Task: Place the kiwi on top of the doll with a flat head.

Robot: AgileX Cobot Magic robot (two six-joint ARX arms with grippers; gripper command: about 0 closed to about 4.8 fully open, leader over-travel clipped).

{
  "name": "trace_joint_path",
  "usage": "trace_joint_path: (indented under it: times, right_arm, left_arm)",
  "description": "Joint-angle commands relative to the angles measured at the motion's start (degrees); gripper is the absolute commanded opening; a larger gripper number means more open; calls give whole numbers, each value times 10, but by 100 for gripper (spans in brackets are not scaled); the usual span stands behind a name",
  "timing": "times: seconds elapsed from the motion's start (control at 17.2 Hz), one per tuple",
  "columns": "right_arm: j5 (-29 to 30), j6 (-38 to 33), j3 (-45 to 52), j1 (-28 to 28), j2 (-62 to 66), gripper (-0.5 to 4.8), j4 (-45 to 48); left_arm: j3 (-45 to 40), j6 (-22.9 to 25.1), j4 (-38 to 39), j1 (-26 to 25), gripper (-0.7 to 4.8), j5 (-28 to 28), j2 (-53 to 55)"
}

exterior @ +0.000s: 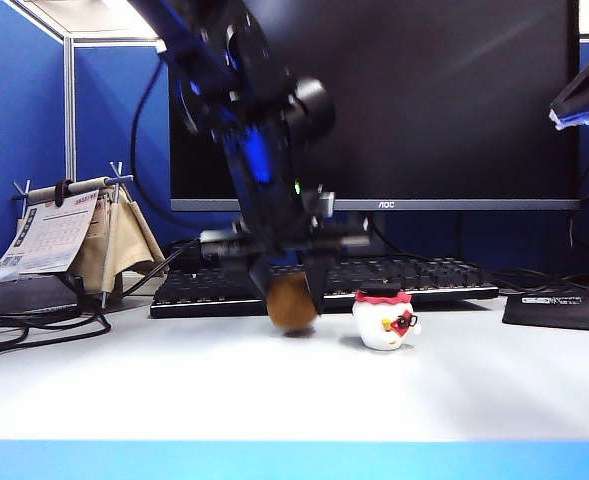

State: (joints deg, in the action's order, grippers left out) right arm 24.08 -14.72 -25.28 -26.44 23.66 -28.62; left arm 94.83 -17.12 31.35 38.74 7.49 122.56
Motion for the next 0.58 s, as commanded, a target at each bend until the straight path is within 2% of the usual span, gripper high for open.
trace_joint_path:
  times: [0.06, 0.17, 0.23, 0.29, 0.41, 0.58]
  right_arm:
    - [-2, 2, -2, 0, -1, -1, 7]
    - [-1, 2, -2, 0, -1, -1, 15]
    - [-1, 2, -2, 0, -1, -1, 19]
    - [-1, 3, -2, 0, -1, -1, 26]
    - [-1, 15, -3, 0, -1, -1, 36]
    - [1, 15, -3, 0, -1, -1, 34]
  left_arm:
    - [2, 71, 31, 1, 47, -2, -49]
    - [4, 143, 58, 5, -8, -23, -83]
    - [6, 170, 76, 10, -6, -49, -99]
    - [13, 186, 102, 12, -6, -83, -113]
    - [57, 200, 174, 22, -6, -118, -117]
    - [92, 216, 185, 37, -6, -124, -116]
